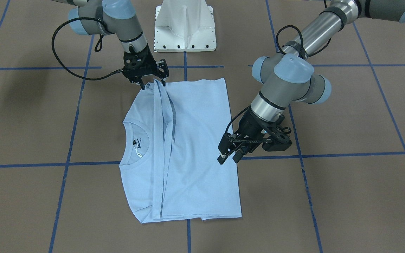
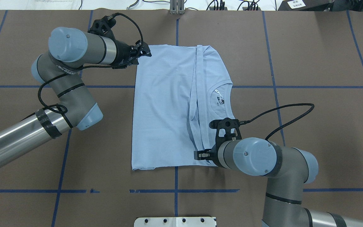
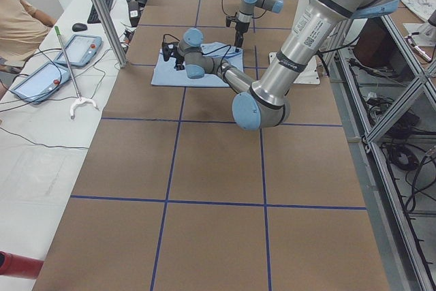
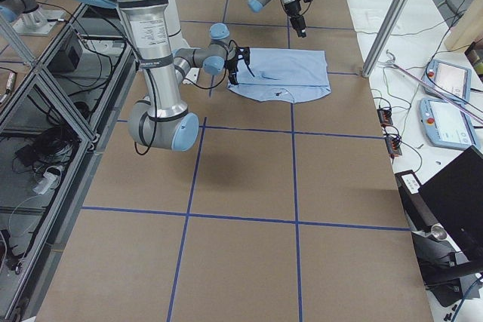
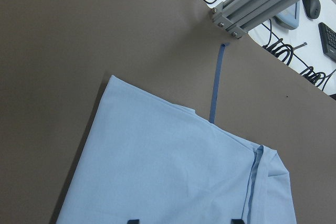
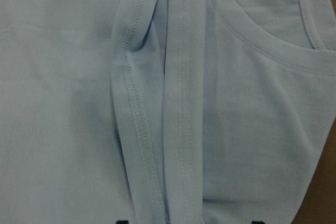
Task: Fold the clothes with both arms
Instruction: 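Fold the shirt side over with the left gripper while the right gripper holds the collar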
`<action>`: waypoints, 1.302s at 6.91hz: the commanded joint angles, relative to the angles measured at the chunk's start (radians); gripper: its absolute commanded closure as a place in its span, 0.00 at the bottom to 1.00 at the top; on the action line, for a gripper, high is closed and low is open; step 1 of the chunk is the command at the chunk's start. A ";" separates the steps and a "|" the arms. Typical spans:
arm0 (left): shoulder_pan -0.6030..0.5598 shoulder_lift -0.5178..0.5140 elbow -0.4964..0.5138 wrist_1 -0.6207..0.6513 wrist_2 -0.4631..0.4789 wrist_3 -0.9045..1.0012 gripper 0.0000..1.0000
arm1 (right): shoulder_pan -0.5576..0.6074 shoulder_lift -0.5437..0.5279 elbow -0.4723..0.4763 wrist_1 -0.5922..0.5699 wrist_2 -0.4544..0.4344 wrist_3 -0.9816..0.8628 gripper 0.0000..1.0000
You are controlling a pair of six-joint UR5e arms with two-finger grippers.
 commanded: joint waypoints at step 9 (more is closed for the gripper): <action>0.028 0.004 -0.016 0.000 0.000 -0.063 0.32 | -0.127 -0.177 0.105 -0.047 -0.194 -0.099 1.00</action>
